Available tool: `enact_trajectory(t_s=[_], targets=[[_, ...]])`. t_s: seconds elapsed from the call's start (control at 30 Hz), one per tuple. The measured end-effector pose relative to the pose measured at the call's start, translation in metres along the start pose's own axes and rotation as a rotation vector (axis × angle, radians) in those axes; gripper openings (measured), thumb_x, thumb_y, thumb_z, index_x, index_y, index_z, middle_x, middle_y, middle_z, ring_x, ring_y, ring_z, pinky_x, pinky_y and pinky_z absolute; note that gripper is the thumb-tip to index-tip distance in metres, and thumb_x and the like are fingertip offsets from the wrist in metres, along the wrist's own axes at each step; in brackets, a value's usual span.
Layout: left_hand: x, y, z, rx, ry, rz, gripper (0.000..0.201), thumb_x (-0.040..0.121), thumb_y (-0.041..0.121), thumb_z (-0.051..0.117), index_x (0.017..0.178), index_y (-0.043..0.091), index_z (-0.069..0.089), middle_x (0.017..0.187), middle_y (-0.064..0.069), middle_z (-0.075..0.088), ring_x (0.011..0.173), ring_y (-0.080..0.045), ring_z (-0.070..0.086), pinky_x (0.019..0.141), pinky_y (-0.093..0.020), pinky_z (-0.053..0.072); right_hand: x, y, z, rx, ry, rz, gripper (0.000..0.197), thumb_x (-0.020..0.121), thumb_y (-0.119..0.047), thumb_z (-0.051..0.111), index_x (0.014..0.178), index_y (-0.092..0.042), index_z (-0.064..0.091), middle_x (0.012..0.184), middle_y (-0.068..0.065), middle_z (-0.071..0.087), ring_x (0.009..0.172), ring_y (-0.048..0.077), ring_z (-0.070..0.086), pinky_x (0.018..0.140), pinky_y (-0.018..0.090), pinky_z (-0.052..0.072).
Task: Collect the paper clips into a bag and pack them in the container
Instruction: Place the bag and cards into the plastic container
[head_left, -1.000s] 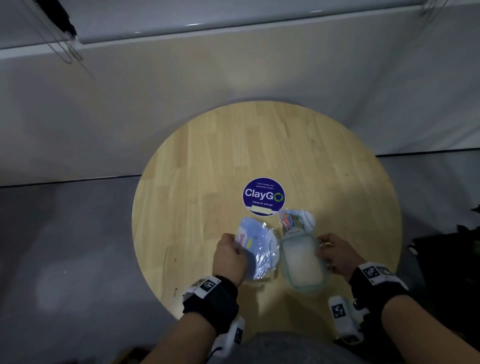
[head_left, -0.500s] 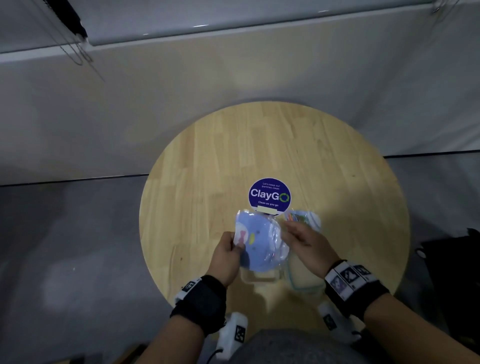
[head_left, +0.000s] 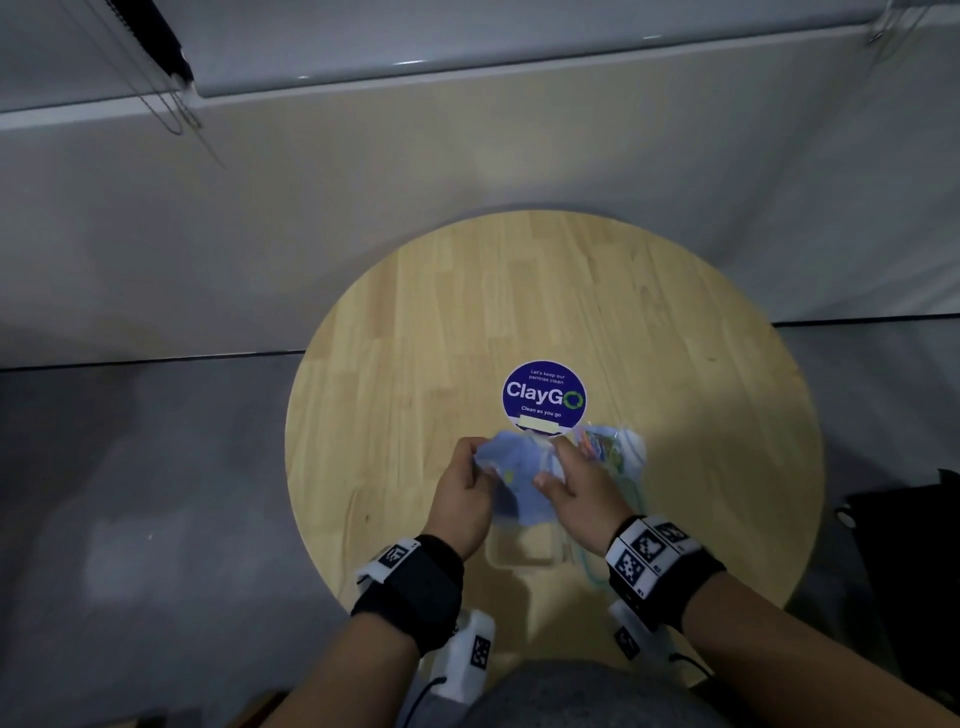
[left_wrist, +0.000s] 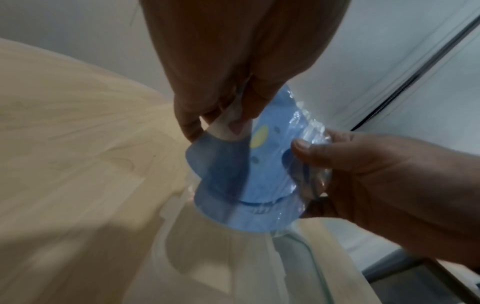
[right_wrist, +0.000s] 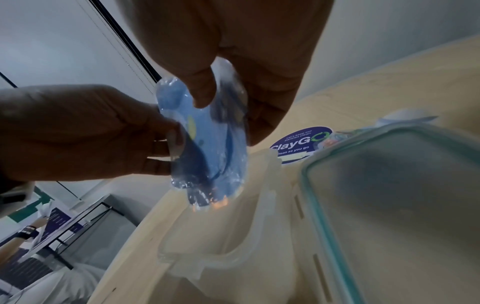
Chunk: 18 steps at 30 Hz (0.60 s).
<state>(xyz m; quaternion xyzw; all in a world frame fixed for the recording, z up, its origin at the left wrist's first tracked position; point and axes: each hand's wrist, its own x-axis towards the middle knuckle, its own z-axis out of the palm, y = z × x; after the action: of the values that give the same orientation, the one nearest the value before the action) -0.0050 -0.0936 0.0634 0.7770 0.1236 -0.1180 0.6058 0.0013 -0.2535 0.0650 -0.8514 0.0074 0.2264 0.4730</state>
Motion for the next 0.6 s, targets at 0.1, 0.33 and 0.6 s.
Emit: enact_trajectory(t_s=[0.1, 0.33, 0.6], targets=[[-0.003, -0.001, 0.001, 0.004, 0.041, 0.028, 0.027, 0.091, -0.003, 0.045, 0.108, 0.018, 0.046, 0.086, 0.001, 0.06, 0.077, -0.014, 0.056, 0.063, -0.012, 0.045, -0.002, 0.003, -0.001, -0.047, 0.02, 0.041, 0.014, 0.092, -0.032, 0.05, 0.105, -0.029, 0.045, 0.098, 0.004, 0.064, 0.091, 0.023, 0.06, 0.085, 0.043, 0.051], [-0.01, -0.006, 0.007, 0.441, -0.108, 0.16, 0.067, 0.083, 0.001, 0.05, 0.138, 0.034, 0.031, 0.118, -0.008, 0.053, 0.099, -0.024, 0.058, 0.085, -0.034, 0.046, -0.009, 0.005, 0.006, -0.326, -0.022, 0.183, 0.042, 0.091, -0.023, 0.053, 0.13, -0.022, 0.036, 0.112, 0.011, 0.062, 0.101, 0.029, 0.062, 0.086, 0.038, 0.051], [-0.016, -0.018, 0.022, 0.67, -0.165, 0.062, 0.043, 0.09, 0.01, 0.049, 0.131, 0.015, 0.037, 0.117, -0.013, 0.062, 0.102, -0.03, 0.06, 0.077, -0.029, 0.041, 0.005, 0.006, 0.028, -0.588, -0.078, 0.222, 0.04, 0.082, -0.017, 0.058, 0.118, -0.011, 0.042, 0.114, 0.011, 0.056, 0.101, 0.03, 0.061, 0.088, 0.041, 0.051]])
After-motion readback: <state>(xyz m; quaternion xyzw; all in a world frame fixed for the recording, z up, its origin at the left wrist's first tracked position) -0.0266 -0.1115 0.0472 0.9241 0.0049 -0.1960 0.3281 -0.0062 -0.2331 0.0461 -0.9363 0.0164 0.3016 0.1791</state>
